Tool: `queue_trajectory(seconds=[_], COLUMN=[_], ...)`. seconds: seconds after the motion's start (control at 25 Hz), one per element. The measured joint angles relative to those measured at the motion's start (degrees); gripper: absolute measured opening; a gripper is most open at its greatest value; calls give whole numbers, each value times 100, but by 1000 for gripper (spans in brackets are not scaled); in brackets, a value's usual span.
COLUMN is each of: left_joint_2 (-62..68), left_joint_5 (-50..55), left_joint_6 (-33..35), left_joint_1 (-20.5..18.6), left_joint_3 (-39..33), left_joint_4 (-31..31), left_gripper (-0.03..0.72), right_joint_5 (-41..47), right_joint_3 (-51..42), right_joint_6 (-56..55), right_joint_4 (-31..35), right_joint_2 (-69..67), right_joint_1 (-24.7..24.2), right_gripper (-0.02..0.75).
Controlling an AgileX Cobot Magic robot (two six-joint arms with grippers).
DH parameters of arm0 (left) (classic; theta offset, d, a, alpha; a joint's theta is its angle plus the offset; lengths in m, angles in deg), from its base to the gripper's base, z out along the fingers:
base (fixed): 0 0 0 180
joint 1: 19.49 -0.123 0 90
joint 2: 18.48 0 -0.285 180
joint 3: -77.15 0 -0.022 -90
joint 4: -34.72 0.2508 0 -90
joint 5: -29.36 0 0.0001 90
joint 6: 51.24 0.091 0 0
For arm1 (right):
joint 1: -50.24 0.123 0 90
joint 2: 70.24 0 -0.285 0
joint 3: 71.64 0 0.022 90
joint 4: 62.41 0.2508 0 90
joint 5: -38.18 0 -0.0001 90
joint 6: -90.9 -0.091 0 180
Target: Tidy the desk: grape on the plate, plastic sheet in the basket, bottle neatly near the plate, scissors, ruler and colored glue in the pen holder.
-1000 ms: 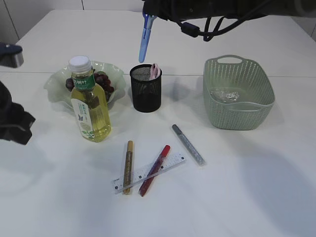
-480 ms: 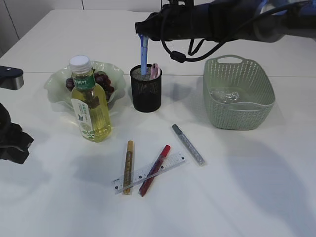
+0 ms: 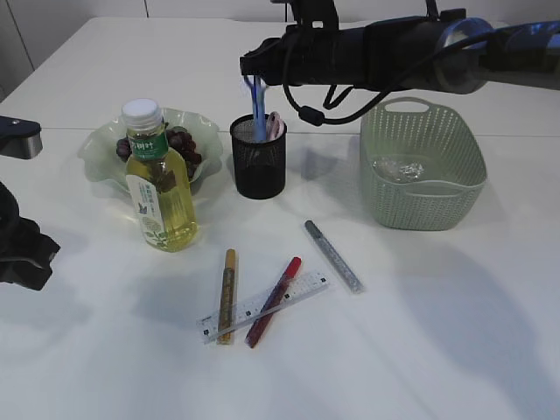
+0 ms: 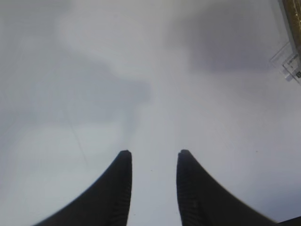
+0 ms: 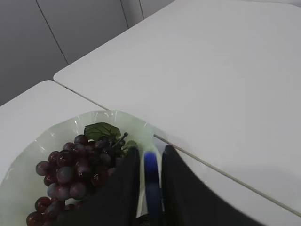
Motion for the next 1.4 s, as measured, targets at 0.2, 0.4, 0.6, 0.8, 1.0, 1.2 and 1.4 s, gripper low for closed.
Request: queue_trajectory(seconds=[0.2,0.4,0.6,0.8,1.0,1.2,1.4], left_joint_2=[0,0,0,0,0,0,0], left_joint_5=[0,24,74,74,74,144,157], left_joint_6=[0,0,0,0,0,0,0], left_joint_1=[0,0,0,0,0,0,0], left_joint_3=[0,0,0,0,0,0,0], left_joint_4=[0,0,0,0,6,44,44], left_gripper=[239,239,239,239,239,239,239], right_joint_5=[29,55,115,1374,3237,4225,4999], right_joint_3=[0,0,0,0,0,0,0], right_joint_6=[34,-161,-2062,-5780,-8062,-8310,-8322], right_joint_4=[23,-4,-1427,-5291,-8024,-8496,-8842], right_joint_2=[0,46,493,1320,1931,2289,2342], right_joint_1=[0,0,0,-9,26,38,233], right_gripper=[317,356,357,357,357,357,357])
